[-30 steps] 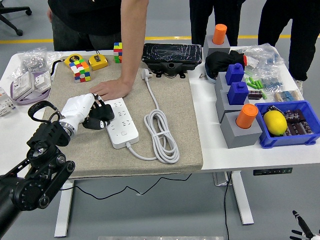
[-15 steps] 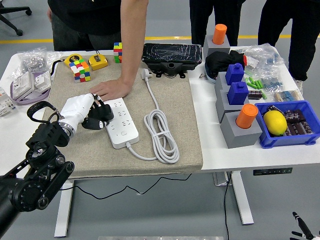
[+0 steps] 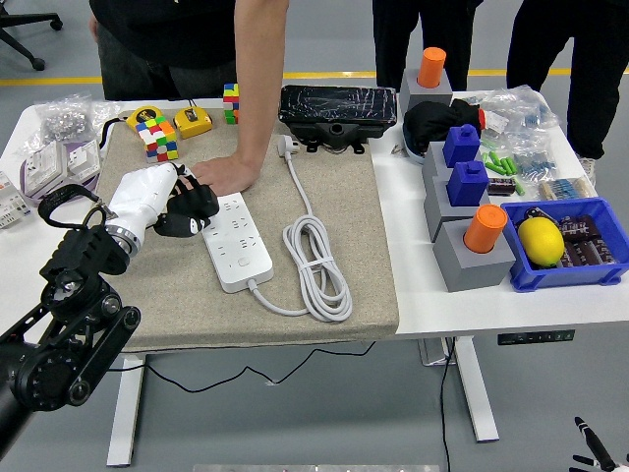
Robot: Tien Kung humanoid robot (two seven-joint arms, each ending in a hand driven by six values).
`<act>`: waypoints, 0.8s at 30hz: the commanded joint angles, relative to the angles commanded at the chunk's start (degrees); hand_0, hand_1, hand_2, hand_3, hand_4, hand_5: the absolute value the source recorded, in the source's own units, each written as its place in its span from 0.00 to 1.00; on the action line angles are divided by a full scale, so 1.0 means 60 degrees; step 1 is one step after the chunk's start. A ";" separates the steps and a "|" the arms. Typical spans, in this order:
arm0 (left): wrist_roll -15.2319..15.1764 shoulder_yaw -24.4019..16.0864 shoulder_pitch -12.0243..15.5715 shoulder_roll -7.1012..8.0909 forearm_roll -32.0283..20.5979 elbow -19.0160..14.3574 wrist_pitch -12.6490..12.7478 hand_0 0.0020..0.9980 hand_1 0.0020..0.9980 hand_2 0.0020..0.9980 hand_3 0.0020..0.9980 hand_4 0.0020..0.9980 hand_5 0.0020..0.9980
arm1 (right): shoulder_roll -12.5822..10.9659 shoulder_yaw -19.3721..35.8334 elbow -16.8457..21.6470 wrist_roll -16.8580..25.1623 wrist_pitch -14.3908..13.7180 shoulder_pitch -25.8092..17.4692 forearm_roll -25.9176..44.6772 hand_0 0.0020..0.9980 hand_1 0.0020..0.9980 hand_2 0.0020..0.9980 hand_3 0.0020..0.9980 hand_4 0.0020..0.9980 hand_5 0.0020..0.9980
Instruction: Pick up the plug,place it near the board,insert it into the board,press the button
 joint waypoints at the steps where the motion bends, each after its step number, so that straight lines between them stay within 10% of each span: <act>1: 0.0022 -0.0043 -0.0009 0.0004 0.0000 -0.0089 -0.0022 0.36 0.57 0.53 0.53 0.81 0.09 | -0.0002 0.0006 0.0000 -0.0003 0.0001 0.0003 -0.0006 0.78 0.73 0.71 0.74 1.00 0.94; 24: 0.0020 -0.1792 0.0802 0.0251 0.0000 -0.0324 -0.0942 0.35 0.53 0.52 0.53 0.80 0.11 | 0.0021 0.0113 0.0000 0.0029 -0.0011 -0.0011 -0.0008 0.78 0.73 0.71 0.73 1.00 0.94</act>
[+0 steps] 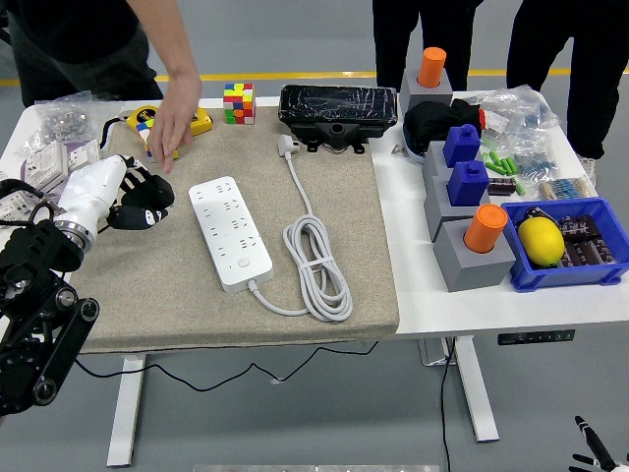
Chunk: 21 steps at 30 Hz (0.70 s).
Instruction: Pick up the plug,place it near the board,insert it into the board,press the button
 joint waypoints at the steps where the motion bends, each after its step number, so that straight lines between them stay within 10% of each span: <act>1: -0.0009 -0.0044 0.0060 0.0004 0.0000 0.0004 -0.0057 0.35 0.53 0.52 0.53 0.80 0.11 | 0.0003 0.0011 0.0000 -0.0002 -0.0001 -0.0001 -0.0011 0.78 0.73 0.71 0.73 1.00 0.94; 21: -0.0203 -0.0006 0.0350 -0.0126 0.0000 0.0507 -0.0588 0.40 0.55 0.55 0.54 0.82 0.13 | 0.0015 0.0018 0.0000 -0.0033 -0.0021 -0.0068 -0.0060 0.78 0.73 0.71 0.73 1.00 0.94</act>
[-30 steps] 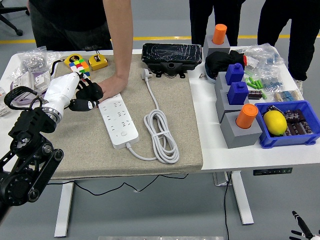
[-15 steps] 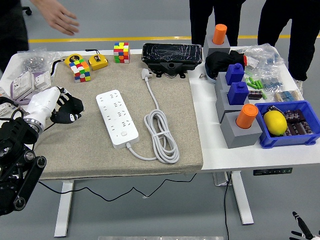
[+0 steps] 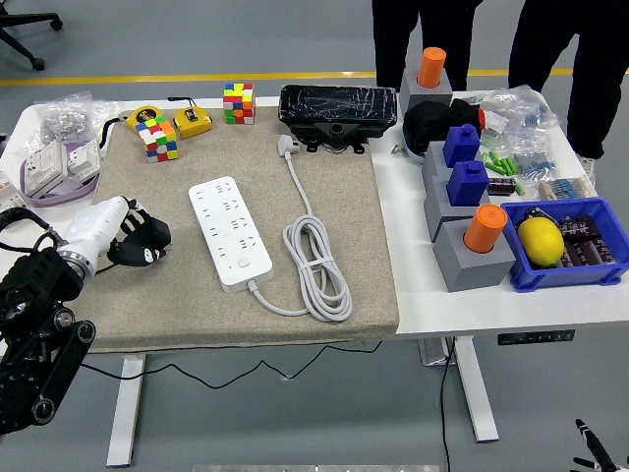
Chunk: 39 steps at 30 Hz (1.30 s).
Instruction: Pick up the plug,place it near the board,insert it into the board,press the button
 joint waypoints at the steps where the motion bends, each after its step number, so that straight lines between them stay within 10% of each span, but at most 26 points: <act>1: 0.0004 -0.0004 -0.0002 0.0011 0.0000 -0.0002 -0.0037 0.40 0.55 0.55 0.54 0.82 0.13 | 0.0002 -0.0001 0.0000 0.0001 0.0000 -0.0002 0.0001 0.78 0.73 0.71 0.73 1.00 0.94; 8: -0.0044 -0.0077 0.0022 0.0036 -0.0007 0.0087 -0.0165 0.44 0.58 0.57 0.55 0.92 0.19 | 0.0016 -0.0008 0.0000 0.0004 -0.0005 -0.0016 -0.0007 0.78 0.73 0.71 0.73 1.00 0.94; 9: -0.0055 -0.0090 0.0020 0.0034 -0.0034 0.0089 -0.0155 0.62 0.72 0.71 0.64 1.00 0.37 | 0.0017 -0.0013 0.0000 0.0007 -0.0005 -0.0017 0.0000 0.78 0.73 0.71 0.73 1.00 0.94; 14: -0.0085 -0.0152 -0.0018 0.0036 -0.0140 0.0092 -0.0107 0.62 0.72 0.71 0.64 1.00 0.37 | 0.0019 -0.0023 0.0000 0.0012 -0.0008 0.0003 0.0020 0.78 0.73 0.71 0.73 1.00 0.94; 15: -0.0096 -0.0161 -0.0024 0.0038 -0.0153 0.0088 -0.0094 0.75 0.81 0.79 0.75 1.00 0.52 | 0.0018 -0.0025 0.0000 0.0013 -0.0008 0.0008 0.0023 0.78 0.73 0.71 0.73 1.00 0.94; 21: -0.0278 -0.0249 -0.0080 0.0036 -0.0311 0.0026 0.0159 0.75 0.81 0.79 0.75 1.00 0.52 | 0.0012 0.0006 0.0000 0.0002 -0.0009 0.0041 0.0011 0.78 0.73 0.71 0.73 1.00 0.94; 22: -0.0317 -0.0268 -0.0089 0.0033 -0.0352 0.0021 0.0209 0.85 0.91 0.87 0.83 1.00 0.74 | 0.0009 0.0015 0.0000 0.0000 -0.0011 0.0046 0.0005 0.78 0.73 0.71 0.73 1.00 0.94; 23: -0.0348 -0.0283 -0.0093 0.0030 -0.0385 0.0016 0.0258 0.85 0.91 0.87 0.83 1.00 0.74 | 0.0006 0.0018 0.0000 0.0001 -0.0012 0.0049 0.0004 0.78 0.73 0.71 0.73 1.00 0.94; 27: -0.0700 -0.0345 -0.0075 0.0009 -0.0875 -0.0020 0.0869 0.85 0.91 0.87 0.83 1.00 0.74 | 0.0009 0.0011 0.0000 0.0010 -0.0010 0.0058 0.0019 0.78 0.73 0.71 0.73 1.00 0.94; 28: -0.0880 -0.0380 -0.0059 -0.0014 -0.1159 -0.0044 0.1187 0.98 1.00 0.98 0.95 1.00 1.00 | 0.0015 0.0013 0.0000 0.0014 -0.0011 0.0058 0.0019 0.78 0.73 0.71 0.73 1.00 0.94; 34: -0.2224 -0.0565 0.0076 -0.0232 -0.3100 -0.0197 0.2744 1.00 1.00 1.00 1.00 1.00 1.00 | 0.0048 0.0031 0.0000 0.0022 -0.0011 0.0036 0.0013 0.78 0.73 0.71 0.73 1.00 0.94; 39: -0.3398 -0.0655 0.0125 -0.0354 -0.4983 -0.0169 0.3104 1.00 1.00 1.00 1.00 1.00 1.00 | 0.0060 0.0064 0.0000 0.0020 -0.0015 0.0027 -0.0003 0.78 0.73 0.71 0.73 1.00 0.94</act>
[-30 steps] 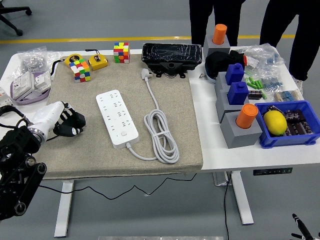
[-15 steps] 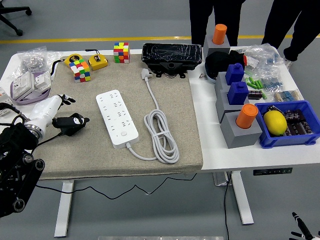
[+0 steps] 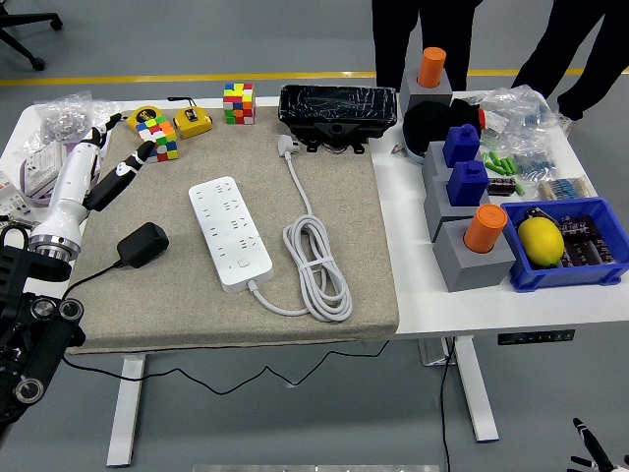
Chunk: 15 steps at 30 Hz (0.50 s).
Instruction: Pick up the plug,place it near the board,insert it into the board,press the button
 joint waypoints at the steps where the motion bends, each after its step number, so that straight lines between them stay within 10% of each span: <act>1: -0.0248 -0.0081 -0.0005 -0.0019 -0.0434 0.0072 -0.0074 1.00 1.00 1.00 1.00 1.00 1.00 | 0.0006 0.0008 0.0000 0.0002 -0.0002 0.0002 -0.0002 0.78 0.73 0.71 0.73 1.00 0.94; 15: -0.1132 -0.1730 0.0140 -0.0136 -0.5999 0.1387 -0.1840 0.97 0.96 0.90 0.88 1.00 1.00 | 0.0054 0.0060 0.0000 -0.0011 -0.0011 -0.0045 -0.0029 0.78 0.73 0.71 0.73 1.00 0.94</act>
